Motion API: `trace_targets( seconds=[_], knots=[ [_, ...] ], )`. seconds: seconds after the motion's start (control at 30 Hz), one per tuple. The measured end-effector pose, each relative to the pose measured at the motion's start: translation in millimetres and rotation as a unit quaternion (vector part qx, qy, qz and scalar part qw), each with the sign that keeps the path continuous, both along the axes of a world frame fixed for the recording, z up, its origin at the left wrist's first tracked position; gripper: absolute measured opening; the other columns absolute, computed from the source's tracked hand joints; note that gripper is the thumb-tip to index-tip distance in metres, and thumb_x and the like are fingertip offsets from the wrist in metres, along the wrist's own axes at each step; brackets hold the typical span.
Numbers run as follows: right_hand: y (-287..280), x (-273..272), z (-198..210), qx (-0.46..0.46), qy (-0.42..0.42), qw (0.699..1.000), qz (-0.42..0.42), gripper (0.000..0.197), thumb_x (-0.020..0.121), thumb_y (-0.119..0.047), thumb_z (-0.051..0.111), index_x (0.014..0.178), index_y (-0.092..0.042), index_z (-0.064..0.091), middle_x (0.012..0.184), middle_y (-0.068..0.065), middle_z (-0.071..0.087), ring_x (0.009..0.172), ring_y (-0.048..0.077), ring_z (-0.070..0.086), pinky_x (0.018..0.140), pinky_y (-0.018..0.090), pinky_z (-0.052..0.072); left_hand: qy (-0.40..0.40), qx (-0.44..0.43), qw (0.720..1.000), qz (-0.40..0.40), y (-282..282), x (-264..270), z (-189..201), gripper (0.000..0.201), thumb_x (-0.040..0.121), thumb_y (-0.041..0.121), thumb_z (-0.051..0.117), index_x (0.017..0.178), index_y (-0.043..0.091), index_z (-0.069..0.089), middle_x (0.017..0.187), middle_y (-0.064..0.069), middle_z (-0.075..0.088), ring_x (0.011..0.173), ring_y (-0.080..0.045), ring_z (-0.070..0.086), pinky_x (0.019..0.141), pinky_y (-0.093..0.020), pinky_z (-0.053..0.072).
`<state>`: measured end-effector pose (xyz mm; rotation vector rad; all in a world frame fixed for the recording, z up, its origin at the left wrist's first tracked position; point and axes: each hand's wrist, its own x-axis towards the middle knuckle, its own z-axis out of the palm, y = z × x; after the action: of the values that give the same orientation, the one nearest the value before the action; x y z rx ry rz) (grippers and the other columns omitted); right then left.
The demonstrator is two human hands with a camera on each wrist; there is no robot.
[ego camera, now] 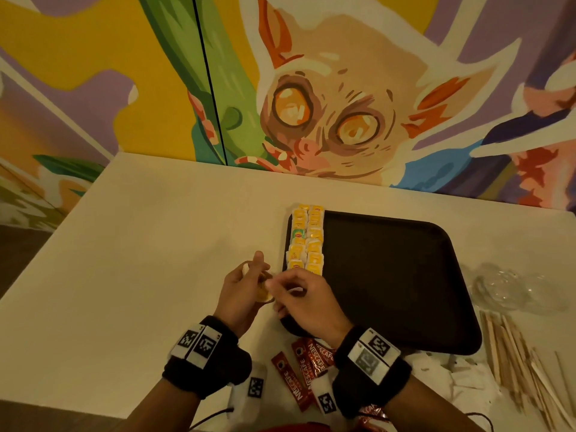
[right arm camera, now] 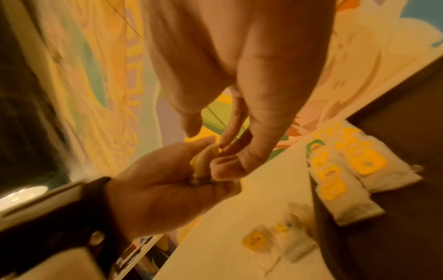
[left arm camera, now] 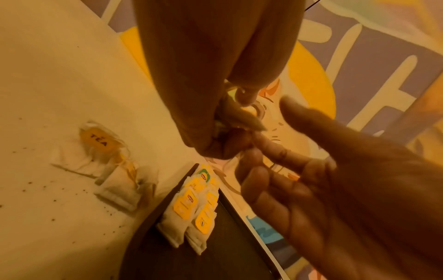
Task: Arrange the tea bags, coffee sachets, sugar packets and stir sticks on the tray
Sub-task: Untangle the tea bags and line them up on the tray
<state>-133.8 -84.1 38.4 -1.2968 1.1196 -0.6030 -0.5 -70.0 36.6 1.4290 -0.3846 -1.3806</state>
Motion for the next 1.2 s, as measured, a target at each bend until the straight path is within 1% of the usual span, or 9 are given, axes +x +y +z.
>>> trace_targets(
  seconds=[0.23,0.37,0.47,0.53,0.67,0.73,0.87,1.0,1.2],
  knots=[
    [0,1,-5,-0.012,0.003,1.000,-0.013,0.009,0.089,-0.013,0.070,0.096,-0.007,0.070,0.083,0.008,0.070,0.062,0.012,0.065,0.067,0.028,0.059,-0.045,-0.019,0.998,0.030,-1,1,-10,0.032,0.094,0.032,0.057,0.086,0.001,0.061,0.073,-0.005,0.054,0.067,-0.017,0.053,0.063,-0.031,0.047],
    [-2,-9,-4,-0.009,-0.004,1.000,-0.011,0.009,0.087,-0.016,0.073,0.094,-0.011,0.070,0.089,0.008,0.072,0.069,0.023,0.072,0.075,0.034,0.061,-0.058,-0.017,0.997,0.052,0,13,-14,0.028,0.094,0.029,0.059,0.084,0.003,0.058,0.071,-0.005,0.050,0.065,-0.018,0.048,0.062,-0.032,0.046],
    [-7,-18,1,0.008,-0.035,0.999,-0.006,0.009,0.086,-0.013,0.073,0.094,-0.011,0.071,0.092,0.010,0.074,0.076,0.029,0.074,0.076,0.038,0.061,-0.071,-0.061,0.996,-0.003,3,22,-7,0.023,0.087,0.028,0.066,0.086,0.005,0.062,0.070,-0.004,0.049,0.057,-0.016,0.047,0.055,-0.029,0.048],
    [-11,-24,4,0.003,-0.049,0.999,0.012,0.013,0.086,-0.010,0.071,0.099,-0.006,0.071,0.091,0.011,0.075,0.079,0.029,0.074,0.075,0.035,0.061,-0.148,-0.112,0.976,-0.115,5,28,4,0.016,0.084,0.023,0.069,0.091,0.009,0.068,0.068,0.001,0.055,0.056,-0.017,0.048,0.052,-0.025,0.046],
    [-16,-33,9,-0.029,-0.058,0.997,0.049,0.020,0.087,-0.005,0.070,0.105,0.000,0.070,0.093,0.012,0.075,0.081,0.029,0.074,0.077,0.035,0.061,-0.276,-0.181,0.887,-0.325,5,27,23,0.025,0.085,0.014,0.070,0.110,0.014,0.069,0.069,0.022,0.065,0.063,0.004,0.058,0.061,-0.008,0.043],
    [-17,-36,11,-0.035,-0.061,0.995,0.069,0.018,0.087,-0.004,0.069,0.105,0.000,0.070,0.093,0.012,0.075,0.083,0.029,0.074,0.081,0.036,0.060,-0.312,-0.188,0.867,-0.339,2,30,24,0.022,0.085,0.015,0.071,0.108,0.016,0.071,0.073,0.025,0.067,0.069,0.006,0.061,0.065,-0.007,0.043],
    [-18,-40,14,-0.046,-0.047,0.993,0.096,0.022,0.087,-0.006,0.070,0.109,-0.003,0.070,0.093,0.011,0.075,0.085,0.027,0.073,0.088,0.035,0.058,-0.354,-0.195,0.853,-0.330,-2,36,17,0.005,0.083,0.024,0.074,0.088,0.022,0.075,0.079,0.011,0.070,0.075,-0.005,0.062,0.070,-0.016,0.045],
    [-20,-42,17,-0.048,0.016,0.994,0.101,0.019,0.089,-0.015,0.069,0.103,-0.004,0.072,0.083,0.009,0.074,0.074,0.022,0.073,0.076,0.033,0.060,-0.375,-0.207,0.846,-0.318,-3,34,18,0.009,0.085,0.025,0.071,0.091,0.021,0.076,0.082,0.008,0.070,0.079,-0.004,0.061,0.071,-0.009,0.042],
    [-18,-45,19,-0.067,0.038,0.991,0.106,0.013,0.087,-0.021,0.072,0.092,-0.009,0.069,0.086,0.008,0.073,0.079,0.022,0.072,0.077,0.036,0.061,-0.377,-0.219,0.842,-0.317,-3,31,13,0.020,0.083,0.036,0.066,0.093,0.022,0.076,0.087,0.006,0.071,0.082,-0.009,0.061,0.072,-0.012,0.043]
  ],
)
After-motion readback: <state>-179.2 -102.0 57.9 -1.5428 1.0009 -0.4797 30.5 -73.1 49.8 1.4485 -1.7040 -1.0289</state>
